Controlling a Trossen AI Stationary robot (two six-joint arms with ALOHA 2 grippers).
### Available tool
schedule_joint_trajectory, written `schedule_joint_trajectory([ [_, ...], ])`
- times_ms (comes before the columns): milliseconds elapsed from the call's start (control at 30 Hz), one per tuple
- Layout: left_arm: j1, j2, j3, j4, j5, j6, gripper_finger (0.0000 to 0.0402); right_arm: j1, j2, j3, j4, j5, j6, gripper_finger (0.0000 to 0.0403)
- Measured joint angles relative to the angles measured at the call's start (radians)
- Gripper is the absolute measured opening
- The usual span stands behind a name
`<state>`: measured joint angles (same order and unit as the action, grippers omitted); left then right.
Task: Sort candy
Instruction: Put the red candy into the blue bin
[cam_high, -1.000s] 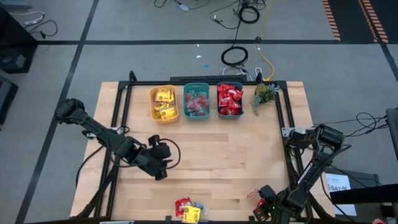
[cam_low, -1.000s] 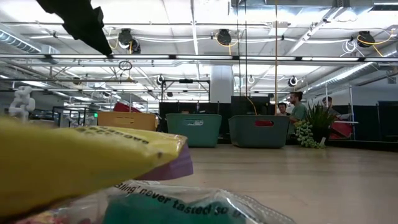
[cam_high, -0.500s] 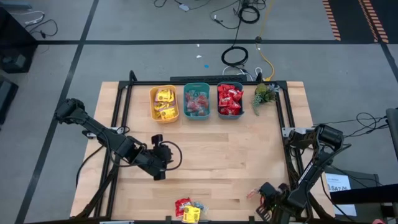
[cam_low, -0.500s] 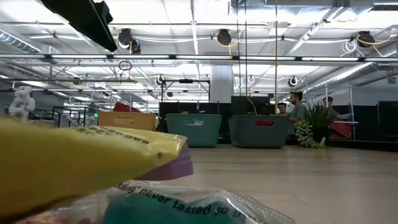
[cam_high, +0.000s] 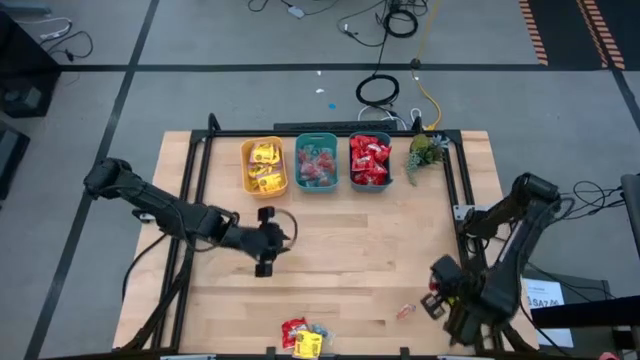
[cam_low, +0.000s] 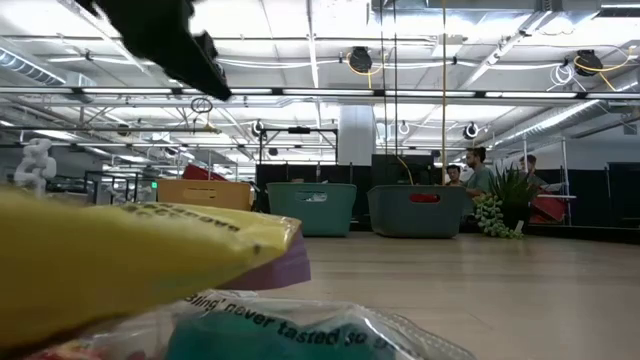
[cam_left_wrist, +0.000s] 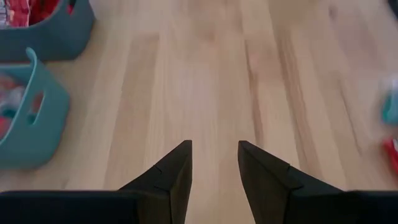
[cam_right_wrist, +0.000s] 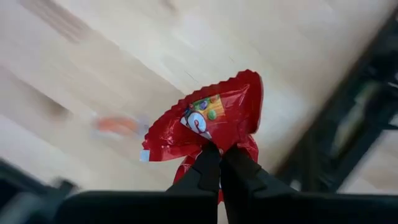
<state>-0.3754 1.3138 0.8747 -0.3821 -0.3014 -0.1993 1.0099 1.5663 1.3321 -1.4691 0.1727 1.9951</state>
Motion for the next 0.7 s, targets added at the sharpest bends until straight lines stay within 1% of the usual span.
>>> schedule_joint_trajectory([
  [67,0.049,-0.036,-0.097,0.140,0.048,0.021,0.0139,-0.051,-0.036,0.002,-0.034,0.050,-0.029,0.0001],
  [133,0.093,-0.078,-0.187,0.221,0.068,0.024,0.0139,-0.117,-0.064,0.001,-0.064,0.091,-0.094,0.0001],
  [233,0.158,-0.152,-0.292,0.275,0.095,0.040,0.0139,-0.242,-0.094,0.001,-0.071,0.170,-0.237,0.0001],
  [300,0.206,-0.204,-0.349,0.309,0.123,0.071,0.0139,-0.336,-0.120,0.001,-0.071,0.261,-0.338,0.0001],
  [367,0.261,-0.259,-0.399,0.341,0.161,0.105,0.0139,-0.444,-0.142,0.001,-0.070,0.324,-0.426,0.0001],
  [433,0.324,-0.308,-0.442,0.367,0.213,0.137,0.0139,-0.562,-0.168,0.001,-0.056,0.365,-0.533,0.0001],
  [500,0.390,-0.354,-0.480,0.372,0.263,0.166,0.0139,-0.680,-0.194,0.002,-0.004,0.407,-0.675,0.0001],
  [567,0.454,-0.394,-0.507,0.374,0.318,0.190,0.0139,-0.804,-0.214,0.001,0.081,0.424,-0.828,0.0001],
  [633,0.511,-0.432,-0.530,0.374,0.367,0.212,0.0139,-0.920,-0.232,-0.010,0.192,0.420,-0.978,0.0000],
  [700,0.561,-0.463,-0.548,0.370,0.407,0.234,0.0139,-1.028,-0.239,-0.025,0.306,0.383,-1.120,0.0000],
])
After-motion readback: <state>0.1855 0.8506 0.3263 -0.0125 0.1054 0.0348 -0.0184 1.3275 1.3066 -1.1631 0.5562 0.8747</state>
